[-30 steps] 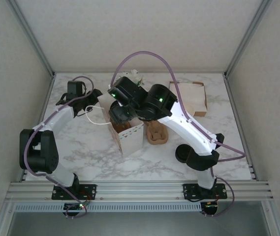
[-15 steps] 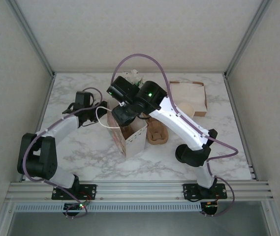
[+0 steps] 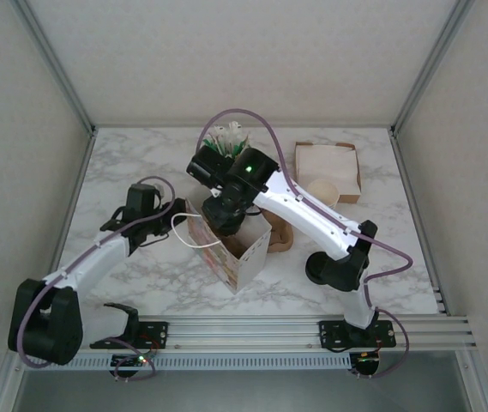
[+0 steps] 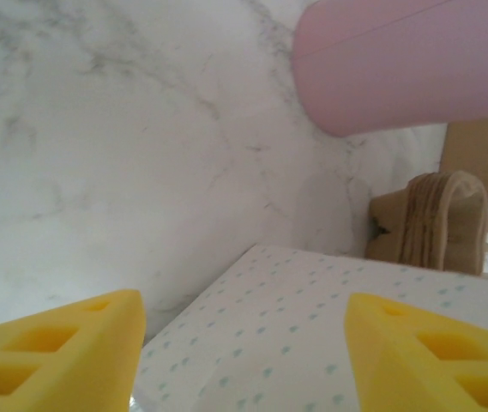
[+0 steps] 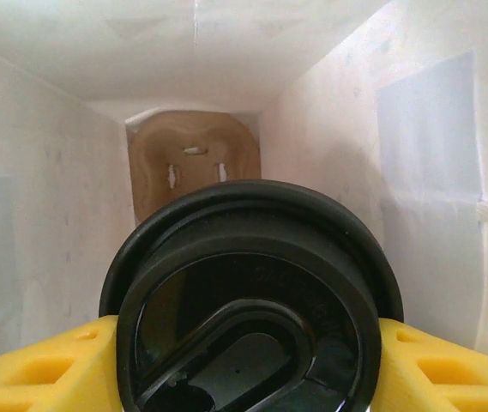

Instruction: Pack the takeout coffee

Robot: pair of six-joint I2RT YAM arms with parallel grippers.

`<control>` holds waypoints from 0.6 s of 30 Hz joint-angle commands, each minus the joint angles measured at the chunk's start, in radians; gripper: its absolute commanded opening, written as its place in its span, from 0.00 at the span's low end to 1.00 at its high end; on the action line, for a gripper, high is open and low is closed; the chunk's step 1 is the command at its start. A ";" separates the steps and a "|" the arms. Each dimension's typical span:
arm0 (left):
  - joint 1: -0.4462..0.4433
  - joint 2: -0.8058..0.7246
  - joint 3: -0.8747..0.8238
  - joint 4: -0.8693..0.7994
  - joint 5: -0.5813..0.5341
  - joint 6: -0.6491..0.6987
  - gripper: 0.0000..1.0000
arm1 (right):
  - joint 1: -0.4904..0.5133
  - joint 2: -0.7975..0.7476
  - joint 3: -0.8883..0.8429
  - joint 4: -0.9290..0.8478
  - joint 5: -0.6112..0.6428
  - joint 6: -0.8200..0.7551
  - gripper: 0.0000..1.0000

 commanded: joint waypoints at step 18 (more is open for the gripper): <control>0.014 -0.037 0.007 -0.132 -0.145 -0.036 0.63 | 0.018 -0.065 -0.141 0.061 -0.073 -0.022 0.53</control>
